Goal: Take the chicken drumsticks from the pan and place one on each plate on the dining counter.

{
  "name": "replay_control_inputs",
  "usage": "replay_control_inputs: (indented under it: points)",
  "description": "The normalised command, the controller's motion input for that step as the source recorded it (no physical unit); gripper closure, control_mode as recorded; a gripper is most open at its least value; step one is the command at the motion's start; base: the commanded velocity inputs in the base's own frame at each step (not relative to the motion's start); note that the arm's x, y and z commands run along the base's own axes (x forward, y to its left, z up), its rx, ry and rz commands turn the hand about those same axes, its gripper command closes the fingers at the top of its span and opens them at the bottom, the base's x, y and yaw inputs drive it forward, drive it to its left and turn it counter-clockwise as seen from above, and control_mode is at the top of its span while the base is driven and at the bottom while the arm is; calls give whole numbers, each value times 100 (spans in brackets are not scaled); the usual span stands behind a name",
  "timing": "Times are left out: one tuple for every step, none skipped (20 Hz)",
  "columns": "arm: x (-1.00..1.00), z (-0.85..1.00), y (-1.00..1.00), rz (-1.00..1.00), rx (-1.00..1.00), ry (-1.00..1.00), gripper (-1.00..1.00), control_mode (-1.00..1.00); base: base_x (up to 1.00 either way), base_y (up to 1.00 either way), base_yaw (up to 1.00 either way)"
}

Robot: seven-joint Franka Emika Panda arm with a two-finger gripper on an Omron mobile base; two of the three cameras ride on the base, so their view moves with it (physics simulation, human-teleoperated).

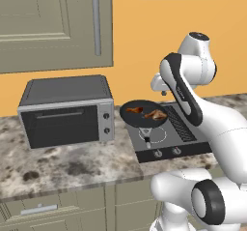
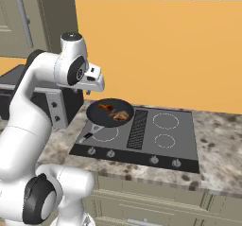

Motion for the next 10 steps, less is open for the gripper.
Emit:
replay_control_inputs:
  points:
    - [0,-1,0,0,0,0,-100,-100,0,0,0]
    - [0,-1,0,0,0,0,-100,-100,0,0,0]
    - [0,0,0,0,0,0,-100,-100,0,0,0]
    - [0,0,0,0,0,0,-100,-100,0,0,0]
    - [0,0,0,0,0,0,-100,-100,0,0,0]
    - [0,0,0,0,0,0,-100,-100,0,0,0]
    - [0,0,0,0,0,0,-100,-100,0,0,0]
    - [0,0,0,0,0,0,-100,-100,0,0,0]
    - [0,0,0,0,0,0,-100,-100,0,0,0]
    - [0,0,0,0,0,0,-100,-100,0,0,0]
